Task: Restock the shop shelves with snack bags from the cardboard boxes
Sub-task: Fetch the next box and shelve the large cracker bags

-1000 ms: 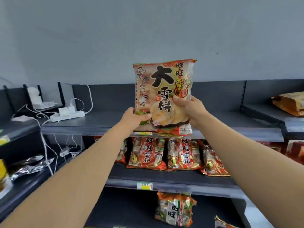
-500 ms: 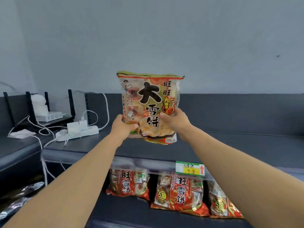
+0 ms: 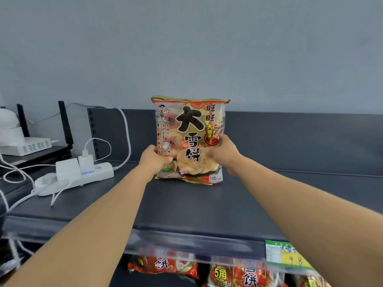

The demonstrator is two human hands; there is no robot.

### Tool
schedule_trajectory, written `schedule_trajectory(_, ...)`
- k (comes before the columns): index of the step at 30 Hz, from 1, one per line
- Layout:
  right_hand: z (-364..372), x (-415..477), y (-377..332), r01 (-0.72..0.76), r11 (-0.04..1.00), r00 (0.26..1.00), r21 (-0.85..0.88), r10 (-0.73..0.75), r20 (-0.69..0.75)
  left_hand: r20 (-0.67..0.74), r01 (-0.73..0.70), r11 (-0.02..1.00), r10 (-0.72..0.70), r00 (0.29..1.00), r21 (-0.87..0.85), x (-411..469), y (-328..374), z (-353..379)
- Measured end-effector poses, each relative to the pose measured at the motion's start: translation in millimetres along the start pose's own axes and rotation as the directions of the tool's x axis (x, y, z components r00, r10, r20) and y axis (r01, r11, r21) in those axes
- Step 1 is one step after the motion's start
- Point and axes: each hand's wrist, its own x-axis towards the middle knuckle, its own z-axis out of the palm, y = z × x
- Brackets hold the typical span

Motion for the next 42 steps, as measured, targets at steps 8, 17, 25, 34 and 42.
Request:
schedule_trajectory(8,10,8,6,-0.061,0.998,0.993,-0.012,0.062,0.096,0.080,0.046,0.999,-0.046,0.996,-0.002,23,-4,8)
schedule_trajectory(17,16,11,8,0.019,1.000,0.979,0.015,-0.021,0.203,0.176,0.023,0.998,-0.032,0.984,0.053,40,-9,7)
schedule_trajectory(25,-4,-23,-1,0.147,0.947,0.989,-0.287,-0.139,0.049,-0.133,0.002,0.989,0.017,0.991,0.147,9,16,12)
schedule_trajectory(34,-103,-106,29,0.160,0.861,0.980,-0.482,-0.199,-0.031,0.144,-0.345,0.939,0.339,0.930,0.012,-117,86,95)
schedule_trajectory(42,-261,-236,97,-0.094,0.796,0.955,-0.597,-0.098,-0.281,0.527,-0.574,0.806,0.554,0.644,-0.145,-281,134,218)
